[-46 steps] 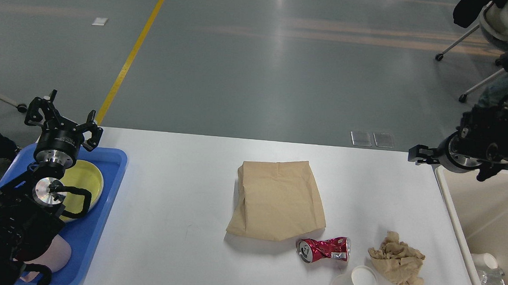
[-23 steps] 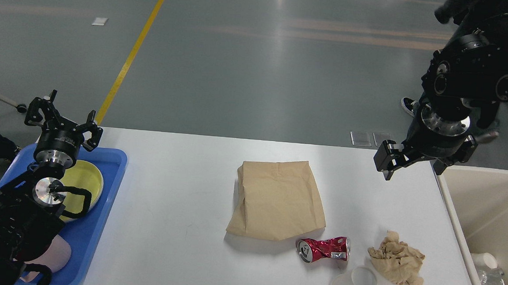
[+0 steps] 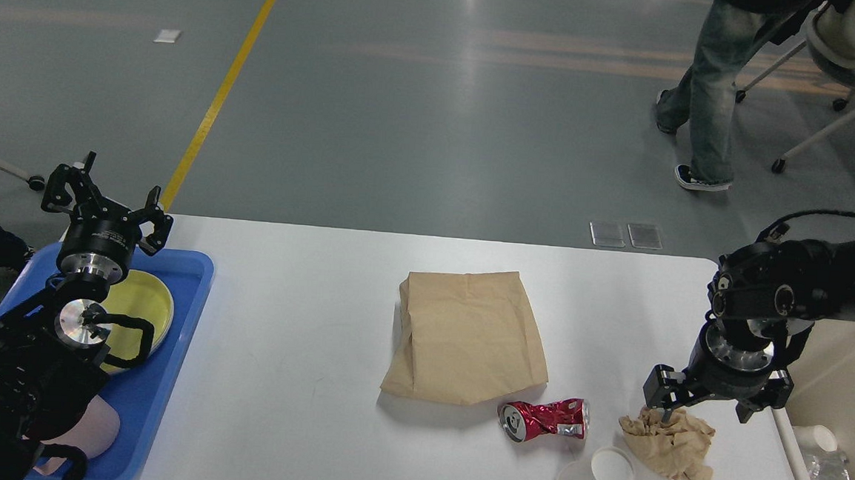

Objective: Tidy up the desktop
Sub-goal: 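Move the right gripper back over the crumpled tan paper, then close the right gripper on the crumpled tan paper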

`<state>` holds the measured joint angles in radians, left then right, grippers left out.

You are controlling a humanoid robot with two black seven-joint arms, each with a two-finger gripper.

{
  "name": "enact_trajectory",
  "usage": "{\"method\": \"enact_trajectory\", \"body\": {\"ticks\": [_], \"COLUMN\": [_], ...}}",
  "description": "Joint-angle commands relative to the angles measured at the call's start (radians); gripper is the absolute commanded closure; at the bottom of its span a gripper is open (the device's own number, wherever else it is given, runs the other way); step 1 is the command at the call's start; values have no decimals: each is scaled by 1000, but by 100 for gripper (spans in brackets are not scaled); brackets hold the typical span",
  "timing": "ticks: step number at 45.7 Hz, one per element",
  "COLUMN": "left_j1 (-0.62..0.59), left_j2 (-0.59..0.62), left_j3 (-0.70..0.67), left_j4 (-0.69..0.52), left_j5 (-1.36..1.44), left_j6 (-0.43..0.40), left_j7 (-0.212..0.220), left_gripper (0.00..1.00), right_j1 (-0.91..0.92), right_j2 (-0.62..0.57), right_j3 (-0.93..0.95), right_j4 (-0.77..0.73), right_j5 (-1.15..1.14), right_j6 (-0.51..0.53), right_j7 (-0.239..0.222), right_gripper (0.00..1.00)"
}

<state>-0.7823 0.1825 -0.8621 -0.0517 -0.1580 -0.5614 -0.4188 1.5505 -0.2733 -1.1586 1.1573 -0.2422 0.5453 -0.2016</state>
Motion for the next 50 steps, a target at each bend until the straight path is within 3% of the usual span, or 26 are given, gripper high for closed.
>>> {"method": "enact_trajectory", "body": {"ticks": [1, 17, 24, 26, 28, 31, 33, 35, 50], "left_j1": [0, 0, 0, 0, 0, 0, 0, 0, 0], "left_j2": [0, 0, 0, 0, 0, 0, 0, 0, 0], "left_j3": [0, 0, 0, 0, 0, 0, 0, 0, 0], "left_j4": [0, 1, 0, 0, 1, 0, 0, 0, 1], "left_j5": [0, 0, 0, 0, 0, 0, 0, 0, 0], "left_j6": [0, 0, 0, 0, 0, 0, 0, 0, 0], "left_j7": [0, 0, 0, 0, 0, 0, 0, 0, 0], "left_gripper": [4, 4, 4, 4, 4, 4, 4, 4, 4], "right_j1": [-61, -214, -259, -265, -270, -279, -280, -280, -167], "right_j2": [-1, 2, 2, 3, 5, 5, 3, 2, -69], "right_j3": [3, 51, 83, 91, 99, 100, 100, 99, 135], "right_j4": [-56, -143, -166, -159, -150, -139, -134, -122, -93], "right_j5": [3, 3, 14, 15, 15, 15, 15, 15, 18], "right_j6": [-31, -38, -123, -177, -212, -226, -225, -222, -209], "right_j7": [1, 1, -1, -1, -1, -1, -4, -5, -5], "right_gripper": [0, 0, 5, 14, 29, 59, 85, 100, 100]}}
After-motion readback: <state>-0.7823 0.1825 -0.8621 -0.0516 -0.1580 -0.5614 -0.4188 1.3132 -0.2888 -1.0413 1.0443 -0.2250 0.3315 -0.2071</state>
